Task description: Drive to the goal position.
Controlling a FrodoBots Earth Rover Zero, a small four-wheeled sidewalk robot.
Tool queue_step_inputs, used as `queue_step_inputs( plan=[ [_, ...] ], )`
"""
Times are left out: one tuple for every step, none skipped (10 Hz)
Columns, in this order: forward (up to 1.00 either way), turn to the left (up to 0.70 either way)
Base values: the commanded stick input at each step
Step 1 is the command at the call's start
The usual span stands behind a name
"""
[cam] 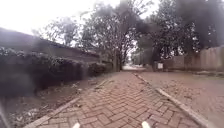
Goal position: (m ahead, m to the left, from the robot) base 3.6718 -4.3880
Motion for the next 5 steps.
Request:
queue_step_inputs(
  plan=[
    [0.70, -0.31],
    [0.70, -0.33],
    [0.70, -0.16],
    [0.70, -0.06],
    [0.70, 0.05]
  ],
)
